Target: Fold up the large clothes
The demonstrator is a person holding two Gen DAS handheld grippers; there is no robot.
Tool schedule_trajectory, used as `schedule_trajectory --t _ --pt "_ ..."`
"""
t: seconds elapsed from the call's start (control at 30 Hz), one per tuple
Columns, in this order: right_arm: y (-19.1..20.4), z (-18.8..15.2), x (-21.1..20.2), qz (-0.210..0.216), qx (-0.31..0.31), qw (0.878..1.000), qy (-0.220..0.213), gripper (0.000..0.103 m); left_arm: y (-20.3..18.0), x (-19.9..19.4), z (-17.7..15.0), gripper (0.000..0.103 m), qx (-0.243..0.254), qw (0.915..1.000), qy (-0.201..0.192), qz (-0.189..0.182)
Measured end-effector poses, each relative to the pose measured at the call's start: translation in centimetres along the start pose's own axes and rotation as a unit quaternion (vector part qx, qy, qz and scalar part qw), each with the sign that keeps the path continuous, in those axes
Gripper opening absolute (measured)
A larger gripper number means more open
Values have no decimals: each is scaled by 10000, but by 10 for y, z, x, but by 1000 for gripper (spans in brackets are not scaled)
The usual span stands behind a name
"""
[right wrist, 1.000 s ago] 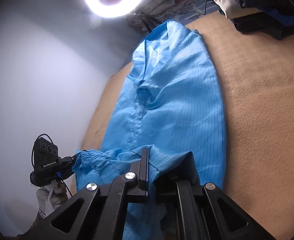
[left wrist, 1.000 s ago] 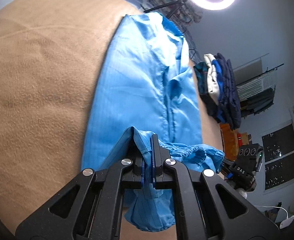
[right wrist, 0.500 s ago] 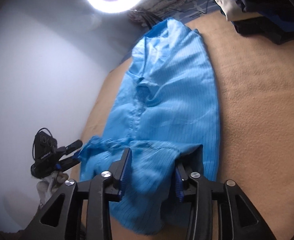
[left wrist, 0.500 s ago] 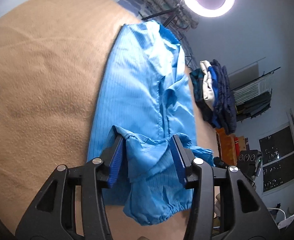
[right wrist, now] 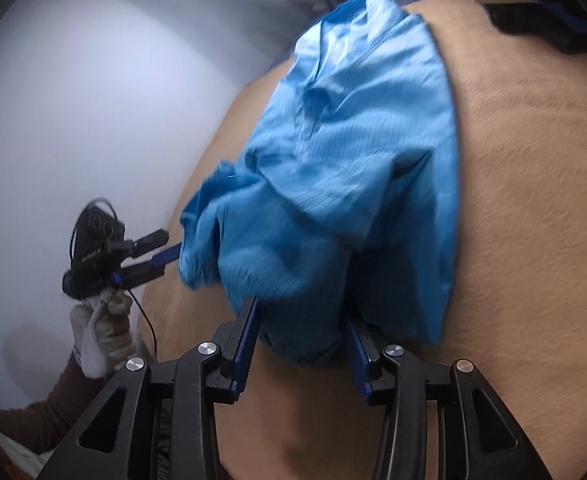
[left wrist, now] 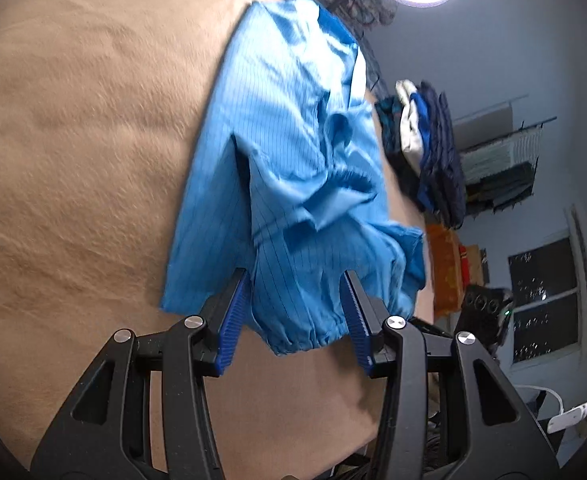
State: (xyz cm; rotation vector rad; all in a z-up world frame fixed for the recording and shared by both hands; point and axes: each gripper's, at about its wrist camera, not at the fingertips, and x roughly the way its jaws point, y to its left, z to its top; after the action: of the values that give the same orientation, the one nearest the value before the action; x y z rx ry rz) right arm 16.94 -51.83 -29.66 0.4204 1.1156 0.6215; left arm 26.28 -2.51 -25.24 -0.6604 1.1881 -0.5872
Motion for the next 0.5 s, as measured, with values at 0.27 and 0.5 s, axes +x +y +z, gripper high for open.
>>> schedule_trajectory --t 0.27,0.5 --pt "13 27 6 137 -317 9989 -324 16 -16 19 21 46 -75 9993 -9 -356" --pt "-1 71 -9 159 169 9918 -1256 37 -34 14 64 46 -252 9960 -703 -486"
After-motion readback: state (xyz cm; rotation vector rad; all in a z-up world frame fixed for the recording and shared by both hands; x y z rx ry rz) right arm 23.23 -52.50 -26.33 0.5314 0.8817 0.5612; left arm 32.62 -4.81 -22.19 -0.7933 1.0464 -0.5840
